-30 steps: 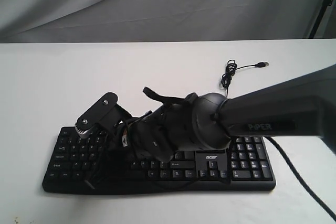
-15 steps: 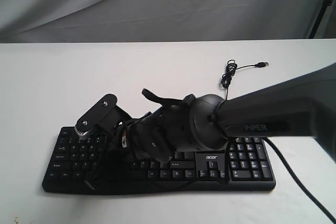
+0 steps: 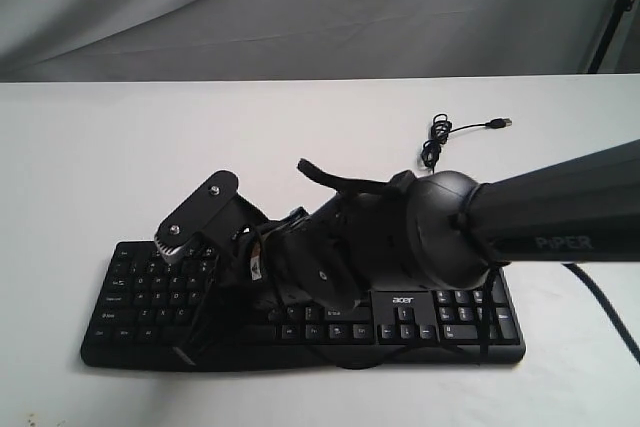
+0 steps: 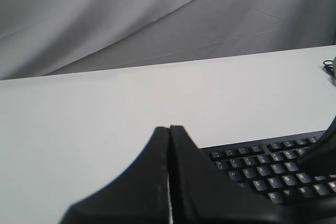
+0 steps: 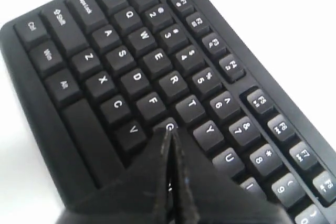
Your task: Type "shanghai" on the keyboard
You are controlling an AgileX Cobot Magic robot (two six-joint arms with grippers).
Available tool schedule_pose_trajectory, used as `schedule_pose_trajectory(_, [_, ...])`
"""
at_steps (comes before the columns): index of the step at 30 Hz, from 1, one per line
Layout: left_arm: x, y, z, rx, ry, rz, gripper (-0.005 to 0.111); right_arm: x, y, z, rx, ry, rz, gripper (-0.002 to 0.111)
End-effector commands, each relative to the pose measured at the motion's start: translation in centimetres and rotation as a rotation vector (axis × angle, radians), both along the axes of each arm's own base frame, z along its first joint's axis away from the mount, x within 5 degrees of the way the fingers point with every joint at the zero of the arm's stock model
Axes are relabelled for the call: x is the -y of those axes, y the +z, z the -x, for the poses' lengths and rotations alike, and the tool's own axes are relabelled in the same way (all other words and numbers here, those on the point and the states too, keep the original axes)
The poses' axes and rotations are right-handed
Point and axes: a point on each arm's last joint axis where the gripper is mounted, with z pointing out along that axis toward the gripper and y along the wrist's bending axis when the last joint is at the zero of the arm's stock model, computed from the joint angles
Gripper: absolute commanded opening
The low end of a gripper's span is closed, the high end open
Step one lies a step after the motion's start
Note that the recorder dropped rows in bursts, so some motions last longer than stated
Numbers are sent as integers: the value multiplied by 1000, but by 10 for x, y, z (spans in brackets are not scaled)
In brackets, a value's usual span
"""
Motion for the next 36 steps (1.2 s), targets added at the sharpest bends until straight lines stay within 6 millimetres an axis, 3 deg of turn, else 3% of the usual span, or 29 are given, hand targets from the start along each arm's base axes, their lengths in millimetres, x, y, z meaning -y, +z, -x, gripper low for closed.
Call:
schedule_pose_trajectory(1, [0, -1, 0, 3, -4, 3, 0, 3, -1, -3, 19, -5, -13, 0])
schedule_pose_trajectory(10, [0, -1, 0, 3, -4, 3, 0, 7, -6, -12, 33, -33, -28, 0])
schedule_pose_trajectory(17, [0, -1, 0, 3, -4, 3, 0, 6, -5, -12, 37, -32, -33, 0])
schedule_pose_trajectory(24, [0, -1, 0, 3, -4, 3, 0, 5, -19, -11, 9, -41, -15, 0])
schedule_pose_trajectory(36, [0, -1, 0, 3, -4, 3, 0, 5, -19, -11, 8, -43, -15, 0])
